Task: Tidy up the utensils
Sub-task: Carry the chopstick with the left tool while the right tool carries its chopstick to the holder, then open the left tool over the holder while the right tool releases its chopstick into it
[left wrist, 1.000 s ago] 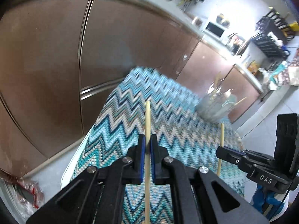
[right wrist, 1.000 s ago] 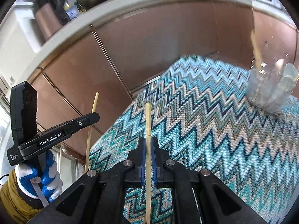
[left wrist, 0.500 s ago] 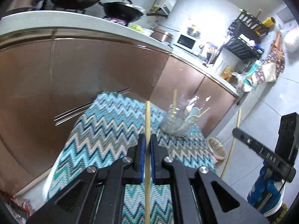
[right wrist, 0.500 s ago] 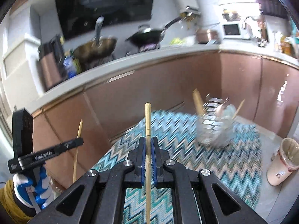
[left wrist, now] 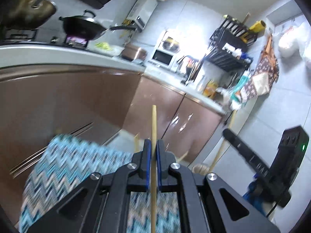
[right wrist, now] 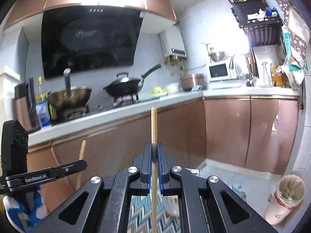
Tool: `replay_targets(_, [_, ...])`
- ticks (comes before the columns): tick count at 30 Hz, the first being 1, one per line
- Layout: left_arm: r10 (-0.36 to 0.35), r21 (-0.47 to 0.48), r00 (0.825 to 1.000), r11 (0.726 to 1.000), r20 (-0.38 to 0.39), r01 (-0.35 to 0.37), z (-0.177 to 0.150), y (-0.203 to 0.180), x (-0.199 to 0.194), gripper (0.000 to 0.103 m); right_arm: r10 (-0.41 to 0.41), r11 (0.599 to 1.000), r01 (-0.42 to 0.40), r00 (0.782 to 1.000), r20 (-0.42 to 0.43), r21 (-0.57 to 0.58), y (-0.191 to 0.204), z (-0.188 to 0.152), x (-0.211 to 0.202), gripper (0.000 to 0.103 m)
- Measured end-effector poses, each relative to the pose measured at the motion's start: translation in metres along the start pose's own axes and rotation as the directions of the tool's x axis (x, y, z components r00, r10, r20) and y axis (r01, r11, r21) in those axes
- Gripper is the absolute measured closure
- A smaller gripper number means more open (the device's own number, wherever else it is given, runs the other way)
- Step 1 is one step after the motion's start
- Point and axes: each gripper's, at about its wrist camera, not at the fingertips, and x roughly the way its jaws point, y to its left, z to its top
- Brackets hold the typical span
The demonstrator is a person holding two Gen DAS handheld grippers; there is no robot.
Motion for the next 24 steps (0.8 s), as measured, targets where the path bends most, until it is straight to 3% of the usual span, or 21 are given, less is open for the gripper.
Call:
replay_targets(4, [-0.034,-0.005,0.995,0.999,0.090,0.034,0.024,-0.009,0.047,0.098,-0.007,1.000,0.007,0.998,0.070,0.006,-0.016,0.003,0.026,0.097])
replay_targets(9, [-0.012,-0.008,0.984,1.000,0.179,0.014,0.035,-0.012,0.102,0.098,-0.033,0.999,0.031,0.992,0.125,0.017,-0.041,-0.002,0.054,0.097])
replay_targets(15, [0.049,-0.023,0.980,0.999,0.194,-0.045,0.022,0.004,0.158,0.098,-0.019,0.999,0.015,0.993,0.116,0.036,-0.058,-0.019,0.096,0.097])
replay_targets(24, [0.116,-0.018,0.955,0.993,0.274,-0.116,-0.009,0.021,0.193,0.098,-0.038,0.999,0.038,0.996,0.078,0.002,-0.063,-0.049,0.123,0.097])
